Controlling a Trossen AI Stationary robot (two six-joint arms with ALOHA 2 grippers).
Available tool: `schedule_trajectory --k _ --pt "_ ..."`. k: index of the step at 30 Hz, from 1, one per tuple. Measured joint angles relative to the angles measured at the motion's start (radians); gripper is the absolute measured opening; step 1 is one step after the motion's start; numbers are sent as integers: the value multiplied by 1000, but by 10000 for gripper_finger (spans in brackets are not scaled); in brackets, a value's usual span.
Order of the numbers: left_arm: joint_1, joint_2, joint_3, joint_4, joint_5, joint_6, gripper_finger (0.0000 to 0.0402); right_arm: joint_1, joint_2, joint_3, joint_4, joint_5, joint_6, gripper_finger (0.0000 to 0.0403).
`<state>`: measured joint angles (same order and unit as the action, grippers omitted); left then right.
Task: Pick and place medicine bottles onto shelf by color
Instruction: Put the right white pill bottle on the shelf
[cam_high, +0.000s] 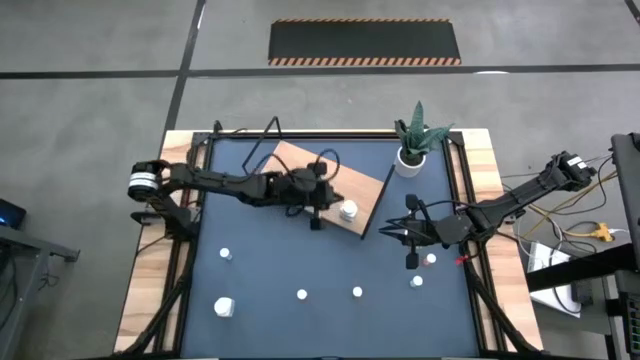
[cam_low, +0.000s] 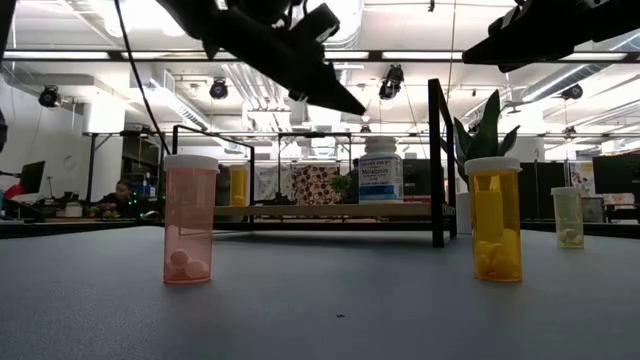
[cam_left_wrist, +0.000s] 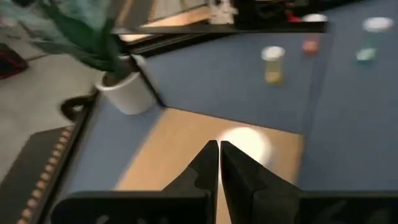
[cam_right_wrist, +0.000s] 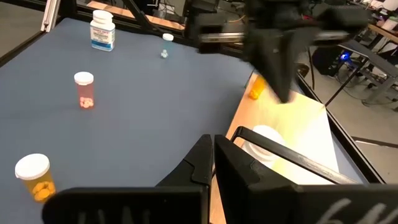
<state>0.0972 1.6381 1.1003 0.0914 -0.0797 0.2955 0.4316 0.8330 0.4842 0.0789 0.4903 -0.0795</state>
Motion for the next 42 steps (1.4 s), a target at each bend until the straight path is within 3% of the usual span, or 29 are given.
schedule_trajectory --k 6,21,31,42 --pt "80 60 0 110 132 -8 0 0 0 0 2 0 1 9" --pt "85 165 -2 175 173 -4 0 0 1 -1 0 0 1 9" --pt "84 164 -5 162 242 0 0 0 1 -1 0 0 1 9" --pt "84 164 -9 160 252 -2 0 0 1 -1 0 0 10 9"
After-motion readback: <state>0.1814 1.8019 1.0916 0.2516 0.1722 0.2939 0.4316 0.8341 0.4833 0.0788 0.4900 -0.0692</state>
